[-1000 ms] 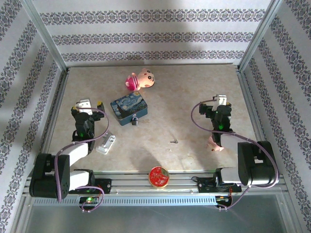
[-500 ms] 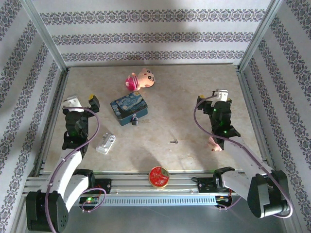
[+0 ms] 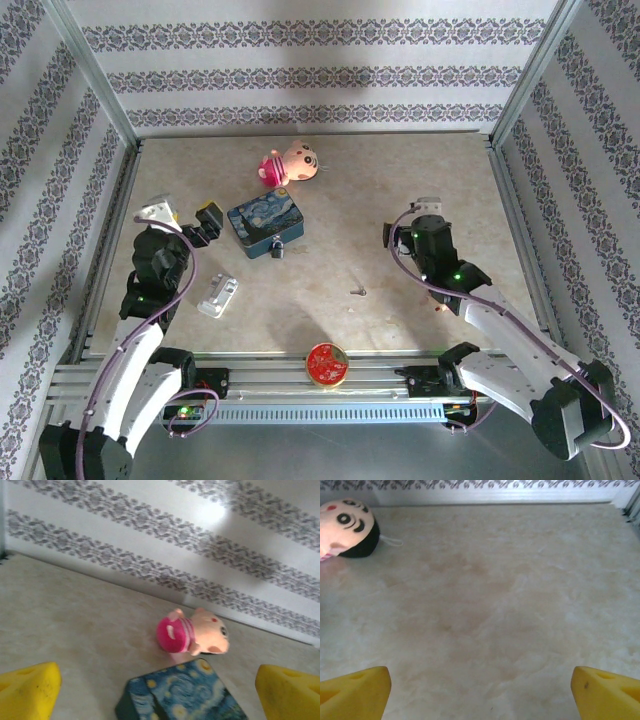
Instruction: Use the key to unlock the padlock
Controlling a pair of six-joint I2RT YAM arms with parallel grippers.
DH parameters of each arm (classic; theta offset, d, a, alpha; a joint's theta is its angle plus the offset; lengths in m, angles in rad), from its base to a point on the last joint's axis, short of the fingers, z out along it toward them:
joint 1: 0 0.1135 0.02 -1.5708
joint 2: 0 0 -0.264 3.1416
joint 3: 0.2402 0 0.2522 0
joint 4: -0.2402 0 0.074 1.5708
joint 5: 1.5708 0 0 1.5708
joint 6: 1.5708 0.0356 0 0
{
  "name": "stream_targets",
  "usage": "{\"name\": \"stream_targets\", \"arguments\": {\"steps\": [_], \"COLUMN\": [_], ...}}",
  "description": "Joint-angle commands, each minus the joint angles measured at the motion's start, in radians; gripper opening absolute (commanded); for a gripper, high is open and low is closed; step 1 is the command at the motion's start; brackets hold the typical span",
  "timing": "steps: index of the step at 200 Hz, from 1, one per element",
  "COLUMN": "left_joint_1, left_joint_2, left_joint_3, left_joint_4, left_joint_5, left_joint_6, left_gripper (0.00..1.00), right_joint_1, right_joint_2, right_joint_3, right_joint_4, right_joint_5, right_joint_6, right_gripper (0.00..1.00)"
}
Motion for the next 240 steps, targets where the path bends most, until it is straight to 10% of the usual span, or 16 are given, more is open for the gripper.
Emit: {"name": "stream_targets", "arguments": {"steps": [1,122,240], "left_joint_1": [-0.083,-0.544,-0.560], "left_joint_2": [-0.029,0.212,0.262], "left_joint_3": [0.037,0.110,0.152], "left_joint_4": [-0.054,-0.006,-0.060], "left_joint_5": [-0.030,-0.257,-0.295], "left_joint_6": [-0.016,0.065,0.011], "left_gripper": [0.99,0.99,0.99], "right_joint_1": [0.045,0.245,0.294], "right_joint_2": [-0.010,0.146,0.211], "right_joint_3": [0.058,0.172,0.142], "right_joint_4": [-0.115,-0.289,-0.354], "right_joint_5": [0.020,-0.008,-0.128], "right_joint_6": [0.064,0.196,0.285], "right_gripper": [0.91,0.84,0.73]}}
